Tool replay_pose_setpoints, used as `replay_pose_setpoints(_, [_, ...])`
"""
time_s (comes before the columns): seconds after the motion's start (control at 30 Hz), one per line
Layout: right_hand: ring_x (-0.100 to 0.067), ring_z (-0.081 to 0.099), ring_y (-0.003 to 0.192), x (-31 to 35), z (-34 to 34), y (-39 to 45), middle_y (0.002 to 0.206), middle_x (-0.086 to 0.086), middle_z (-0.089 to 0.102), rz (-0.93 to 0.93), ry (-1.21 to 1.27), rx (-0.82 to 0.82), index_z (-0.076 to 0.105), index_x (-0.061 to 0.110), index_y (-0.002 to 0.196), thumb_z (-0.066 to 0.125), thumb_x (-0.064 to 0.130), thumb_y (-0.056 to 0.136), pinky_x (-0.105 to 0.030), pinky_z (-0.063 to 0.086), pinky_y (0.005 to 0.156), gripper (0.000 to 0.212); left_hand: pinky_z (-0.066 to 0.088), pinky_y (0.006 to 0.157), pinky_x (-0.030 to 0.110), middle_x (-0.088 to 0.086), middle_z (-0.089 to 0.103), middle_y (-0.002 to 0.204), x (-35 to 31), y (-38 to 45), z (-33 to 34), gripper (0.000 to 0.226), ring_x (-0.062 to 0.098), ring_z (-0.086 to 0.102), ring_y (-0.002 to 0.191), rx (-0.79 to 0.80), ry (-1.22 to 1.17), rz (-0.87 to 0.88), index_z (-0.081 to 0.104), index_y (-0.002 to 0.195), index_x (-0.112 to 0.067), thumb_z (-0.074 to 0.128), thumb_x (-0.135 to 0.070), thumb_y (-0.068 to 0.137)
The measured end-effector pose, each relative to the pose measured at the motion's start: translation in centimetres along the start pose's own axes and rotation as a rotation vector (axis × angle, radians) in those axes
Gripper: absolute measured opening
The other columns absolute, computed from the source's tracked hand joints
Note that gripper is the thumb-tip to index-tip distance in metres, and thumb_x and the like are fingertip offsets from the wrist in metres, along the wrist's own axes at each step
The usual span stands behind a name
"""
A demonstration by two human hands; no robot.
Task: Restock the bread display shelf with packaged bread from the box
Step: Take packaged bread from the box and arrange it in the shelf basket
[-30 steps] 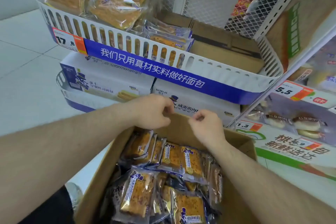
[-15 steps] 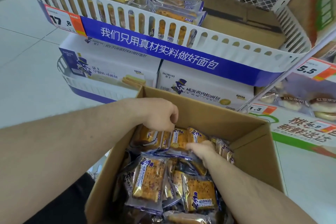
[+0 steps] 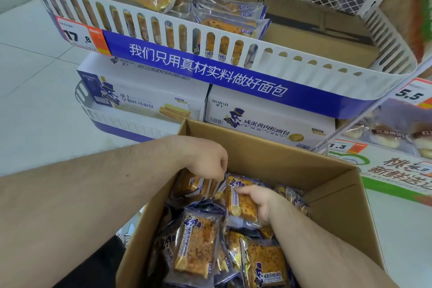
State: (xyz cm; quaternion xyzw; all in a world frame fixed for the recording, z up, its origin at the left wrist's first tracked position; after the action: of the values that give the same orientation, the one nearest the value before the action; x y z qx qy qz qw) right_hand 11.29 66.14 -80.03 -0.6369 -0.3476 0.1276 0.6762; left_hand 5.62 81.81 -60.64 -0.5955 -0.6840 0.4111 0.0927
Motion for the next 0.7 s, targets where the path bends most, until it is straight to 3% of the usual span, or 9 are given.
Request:
replay_pose_setpoints(0.2, [-0.032,0.075,0.081,-0.5,-1.4,-2.6,0.094,-0.018,0.077,-0.044,0.007,-0.006,0.068,0.001,0.107,0.078,0.015,0.084,-0.046,0.061,0.079,0.029,0.048,0.101,0.038,0.002,0.065,0.122,0.3,-0.4,-0.2,0.034,0.02,0.06,0.112,0.01,0.008,-0.008,0.06,0.128,-0.018,0.054,-0.03,0.097])
replay_pose_setpoints(0.33, [-0.035,0.073,0.097,1.0,-3.1,-7.1,0.107,-0.019,0.075,-0.149,-0.199,0.092,0.066,0.002,0.118,0.077,0.005,0.081,-0.051,0.057,0.091,0.039,0.045,0.104,0.035,-0.004,0.059,0.126,1.0,-0.5,-1.0,0.043,0.017,0.054,0.117,-0.058,-0.04,-0.031,0.052,0.137,-0.018,0.056,-0.033,0.096])
replay_pose_setpoints(0.5, [-0.043,0.059,0.122,4.6,-2.6,-14.6,0.13,-0.026,0.062,-0.385,-0.425,0.401,0.056,-0.002,0.132,0.076,0.002,0.077,-0.051,0.049,0.101,0.059,0.046,0.1,0.04,-0.004,0.06,0.121,0.9,-0.5,-2.1,0.036,0.02,0.056,0.117,-0.188,-0.537,-0.029,0.055,0.128,-0.027,0.052,-0.046,0.098])
replay_pose_setpoints(0.63, [-0.045,0.056,0.124,6.3,-1.4,-18.4,0.136,-0.032,0.055,-0.495,-0.369,0.485,0.052,-0.004,0.134,0.074,0.004,0.079,-0.051,0.047,0.103,0.06,0.056,0.09,0.048,0.004,0.073,0.105,-1.4,-1.1,-0.9,0.03,0.021,0.068,0.101,0.081,-0.971,0.065,0.061,0.117,-0.018,0.046,-0.04,0.103])
replay_pose_setpoints(0.7, [-0.044,0.058,0.121,6.5,-1.5,-19.2,0.135,-0.032,0.056,-0.509,-0.278,0.447,0.052,-0.005,0.134,0.073,0.004,0.082,-0.054,0.047,0.104,0.057,0.06,0.083,0.046,0.012,0.074,0.105,-1.7,-1.3,-1.2,0.03,0.023,0.072,0.096,0.071,-1.06,0.056,0.059,0.123,-0.008,0.045,-0.028,0.104])
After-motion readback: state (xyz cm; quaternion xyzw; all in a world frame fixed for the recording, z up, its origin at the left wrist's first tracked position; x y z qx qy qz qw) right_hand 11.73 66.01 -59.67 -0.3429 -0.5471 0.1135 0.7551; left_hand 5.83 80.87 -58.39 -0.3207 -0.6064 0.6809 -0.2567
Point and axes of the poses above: each hand's wrist, its own y-axis towards the middle knuckle, its own z-axis out of the palm, x = y × z, the point moved 7 cm from there along y, towards the middle knuckle
